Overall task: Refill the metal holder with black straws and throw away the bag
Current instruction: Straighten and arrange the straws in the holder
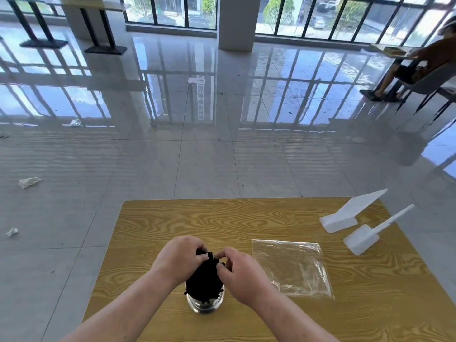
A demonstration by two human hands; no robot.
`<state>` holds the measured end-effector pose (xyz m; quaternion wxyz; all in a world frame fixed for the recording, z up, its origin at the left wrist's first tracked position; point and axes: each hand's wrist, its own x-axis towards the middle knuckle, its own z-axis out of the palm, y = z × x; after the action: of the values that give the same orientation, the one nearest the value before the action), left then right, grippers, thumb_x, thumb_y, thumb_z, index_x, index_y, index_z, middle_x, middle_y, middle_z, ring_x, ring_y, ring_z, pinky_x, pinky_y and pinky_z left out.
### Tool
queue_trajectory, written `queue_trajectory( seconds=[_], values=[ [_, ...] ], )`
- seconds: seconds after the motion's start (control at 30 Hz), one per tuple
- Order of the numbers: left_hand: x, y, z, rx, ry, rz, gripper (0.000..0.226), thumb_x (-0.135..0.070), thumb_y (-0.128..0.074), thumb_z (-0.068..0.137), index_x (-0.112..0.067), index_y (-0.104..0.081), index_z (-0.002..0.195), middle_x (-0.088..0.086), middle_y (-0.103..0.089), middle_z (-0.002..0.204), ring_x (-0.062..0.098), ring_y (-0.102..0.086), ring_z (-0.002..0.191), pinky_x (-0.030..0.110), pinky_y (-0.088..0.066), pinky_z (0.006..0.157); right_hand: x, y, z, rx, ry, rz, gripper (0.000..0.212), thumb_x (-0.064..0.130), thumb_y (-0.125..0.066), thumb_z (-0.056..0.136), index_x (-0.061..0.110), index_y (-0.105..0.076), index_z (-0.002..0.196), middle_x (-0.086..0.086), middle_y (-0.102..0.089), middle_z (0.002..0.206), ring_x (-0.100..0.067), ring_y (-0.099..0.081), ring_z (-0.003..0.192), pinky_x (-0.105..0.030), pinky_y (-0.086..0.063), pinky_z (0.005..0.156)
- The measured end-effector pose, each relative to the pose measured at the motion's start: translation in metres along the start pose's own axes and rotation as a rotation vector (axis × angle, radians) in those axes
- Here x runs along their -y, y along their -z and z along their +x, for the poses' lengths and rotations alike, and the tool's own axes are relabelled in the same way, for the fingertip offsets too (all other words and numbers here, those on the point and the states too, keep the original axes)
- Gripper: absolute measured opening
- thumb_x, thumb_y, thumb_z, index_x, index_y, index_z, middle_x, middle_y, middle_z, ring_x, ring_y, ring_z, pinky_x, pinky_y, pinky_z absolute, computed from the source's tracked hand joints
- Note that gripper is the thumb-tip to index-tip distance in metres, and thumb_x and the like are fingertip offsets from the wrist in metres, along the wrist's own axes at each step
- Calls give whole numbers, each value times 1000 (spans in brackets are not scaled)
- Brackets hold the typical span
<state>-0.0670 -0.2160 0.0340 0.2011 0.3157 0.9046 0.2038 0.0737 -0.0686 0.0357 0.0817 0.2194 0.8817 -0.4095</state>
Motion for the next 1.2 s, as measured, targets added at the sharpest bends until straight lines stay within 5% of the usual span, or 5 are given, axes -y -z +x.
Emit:
queue_trajectory(
  seconds=[0.33, 0.8, 1.0, 1.1, 1.2],
  values=[
    [-16, 77, -6, -73, -43, 17, 4, -39, -79, 88, -37, -78, 83, -23, -72, 77, -7, -64, 71, 14, -40, 59, 17, -3, 9, -80, 12, 71, 14, 47, -54, 94, 43, -66, 100, 23, -70, 75, -2, -60, 55, -24, -47, 49],
    [-13, 130, -13, -113, 5, -176, 12, -30, -84, 88, -34, -79, 78, -21, -73, 63, 0, -66, 53, 16, -47, 52, 34, -3, 2, -18, 36, 175, 20, 35, -61, 101, 27, -71, 85, 11, -65, 62, -4, -51, 50, -24, -41, 48],
    [-19, 138, -16, -234, -29, -165, 10, -36, -84, 88, -40, -78, 80, -25, -70, 61, -1, -65, 54, 27, -52, 58, 44, 5, 0, 29, -25, 371, 40, 53, -63, 101, 26, -65, 71, 8, -60, 59, -7, -46, 49, -27, -41, 51],
    [-23, 144, -16, -371, -72, -227, 14, -35, -87, 86, -41, -78, 77, -22, -73, 63, 1, -68, 56, 31, -60, 64, 53, 9, 0, 60, -36, 392, 62, 71, -58, 95, 12, -76, 88, 5, -76, 70, -10, -54, 53, -26, -47, 55],
    [-25, 140, -11, -500, -126, -431, 20, -25, -89, 86, -39, -79, 75, -12, -75, 61, 5, -71, 53, 18, -56, 56, 64, 13, 1, 202, -47, 528, 76, 89, -57, 82, 21, -77, 110, -3, -83, 89, -10, -63, 57, -22, -51, 51]
  ],
)
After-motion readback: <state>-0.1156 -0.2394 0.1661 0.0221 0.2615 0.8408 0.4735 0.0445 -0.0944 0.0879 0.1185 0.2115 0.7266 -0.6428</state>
